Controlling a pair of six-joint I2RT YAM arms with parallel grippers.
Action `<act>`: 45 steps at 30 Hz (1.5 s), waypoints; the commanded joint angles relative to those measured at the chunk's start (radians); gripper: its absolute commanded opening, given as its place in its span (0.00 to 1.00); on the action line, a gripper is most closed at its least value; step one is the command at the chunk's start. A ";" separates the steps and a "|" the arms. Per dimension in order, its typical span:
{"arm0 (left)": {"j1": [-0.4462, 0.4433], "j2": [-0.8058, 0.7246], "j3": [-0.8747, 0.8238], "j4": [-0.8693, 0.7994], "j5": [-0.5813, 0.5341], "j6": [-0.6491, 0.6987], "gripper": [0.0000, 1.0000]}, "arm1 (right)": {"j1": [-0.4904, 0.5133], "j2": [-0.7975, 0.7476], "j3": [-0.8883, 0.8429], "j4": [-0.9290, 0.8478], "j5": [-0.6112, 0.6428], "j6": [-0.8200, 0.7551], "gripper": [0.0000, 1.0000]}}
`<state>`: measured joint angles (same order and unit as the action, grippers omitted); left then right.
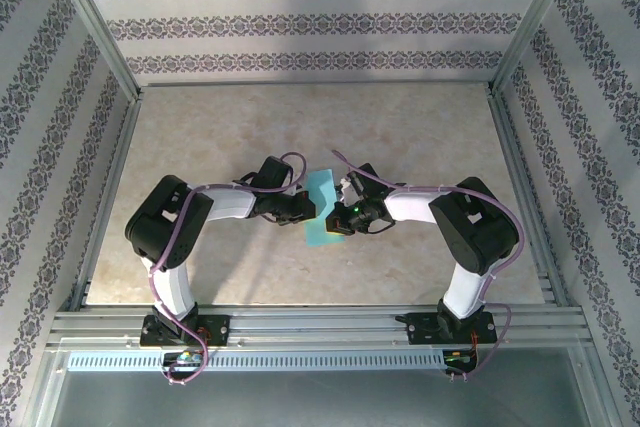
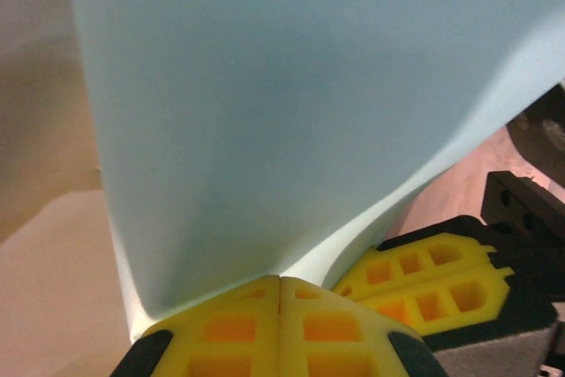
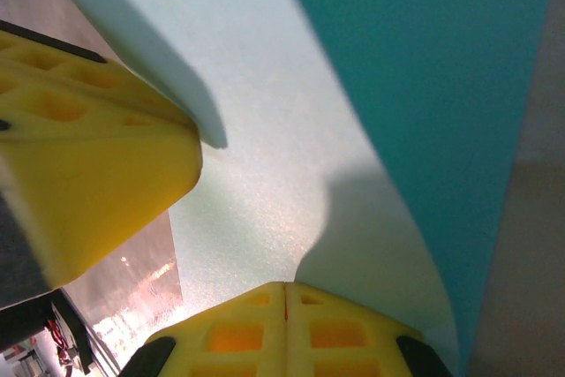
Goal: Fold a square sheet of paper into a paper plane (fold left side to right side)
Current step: Hold the square sheet of paper at the center of the table, then first fold the square sheet of paper in half at the center of the table.
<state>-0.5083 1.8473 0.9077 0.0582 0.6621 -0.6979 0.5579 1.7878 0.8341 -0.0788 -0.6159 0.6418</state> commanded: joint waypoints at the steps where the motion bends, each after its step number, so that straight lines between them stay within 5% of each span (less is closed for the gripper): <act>1: 0.007 0.017 0.013 0.037 -0.007 0.002 0.05 | -0.010 0.060 -0.015 -0.079 0.092 -0.035 0.00; 24: 0.076 0.077 0.046 -0.008 -0.127 0.051 0.05 | -0.027 0.071 -0.035 -0.116 0.131 -0.080 0.00; 45: 0.175 0.183 0.276 -0.135 -0.169 0.154 0.05 | -0.035 0.073 -0.048 -0.107 0.123 -0.080 0.00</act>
<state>-0.3767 1.9957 1.1412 -0.0483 0.5827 -0.5926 0.5377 1.8050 0.8421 -0.0471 -0.6121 0.5903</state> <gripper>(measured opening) 0.064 0.055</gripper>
